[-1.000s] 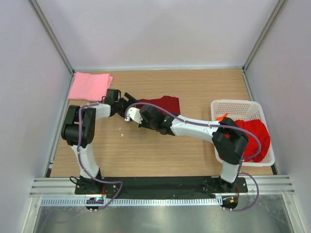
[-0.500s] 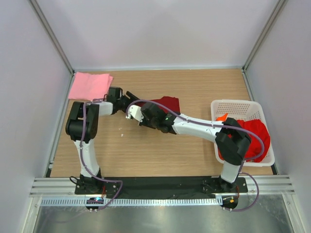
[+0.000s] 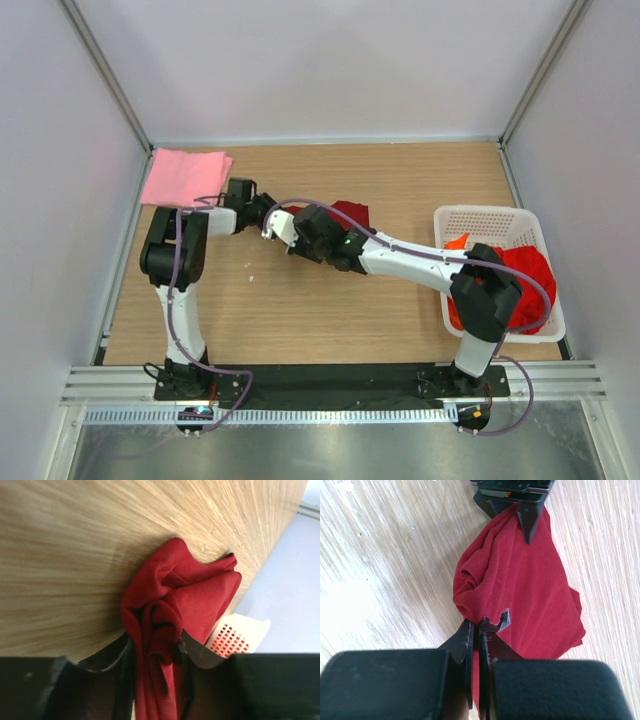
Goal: Fold and stack the t-shirts
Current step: Neatly place the folded tshirt to the corner
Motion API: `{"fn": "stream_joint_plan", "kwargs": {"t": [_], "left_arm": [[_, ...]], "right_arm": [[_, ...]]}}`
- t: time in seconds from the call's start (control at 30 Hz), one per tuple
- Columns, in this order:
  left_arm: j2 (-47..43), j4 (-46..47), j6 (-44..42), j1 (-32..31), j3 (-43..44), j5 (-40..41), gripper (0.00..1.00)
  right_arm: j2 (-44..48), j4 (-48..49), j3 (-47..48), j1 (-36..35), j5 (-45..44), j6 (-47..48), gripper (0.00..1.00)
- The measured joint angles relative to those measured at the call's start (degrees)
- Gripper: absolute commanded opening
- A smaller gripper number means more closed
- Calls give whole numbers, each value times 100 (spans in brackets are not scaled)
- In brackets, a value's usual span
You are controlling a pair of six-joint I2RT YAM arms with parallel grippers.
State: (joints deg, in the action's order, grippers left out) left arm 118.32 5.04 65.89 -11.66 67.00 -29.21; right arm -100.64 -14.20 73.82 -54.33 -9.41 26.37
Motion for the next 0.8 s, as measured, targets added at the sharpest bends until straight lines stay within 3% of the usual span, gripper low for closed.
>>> {"fn": "stream_joint_plan", "kwargs": {"t": [0.1,0.17,0.2,0.23,0.33,0.47,0.63,0.8], "left_arm": [[68,-15,-127,-31,92,72,29],[96,-33,-195,-50,162,111,17],[107,-63,-249,-66,197,162,12],[118,-107,-308,-74,232,199,3],[127,-199,-485,-107,339,361,0],[129,-621,-894,-105,684,566,0],[109,-1685,-1812,-107,1517,942,0],[0,-3373,-2975,-107,2677,2031,0]], "right_arm": [[57,-33,-7,31,17,-90,5],[87,-48,-7,44,17,-146,11],[94,-48,-9,46,15,-205,31],[96,-52,-9,46,15,-293,42],[98,-205,15,44,-7,-527,80],[101,-796,361,44,-302,-1036,92],[387,-1777,824,70,-756,-1867,94],[1421,-2538,557,120,-1016,-2634,95]]}}
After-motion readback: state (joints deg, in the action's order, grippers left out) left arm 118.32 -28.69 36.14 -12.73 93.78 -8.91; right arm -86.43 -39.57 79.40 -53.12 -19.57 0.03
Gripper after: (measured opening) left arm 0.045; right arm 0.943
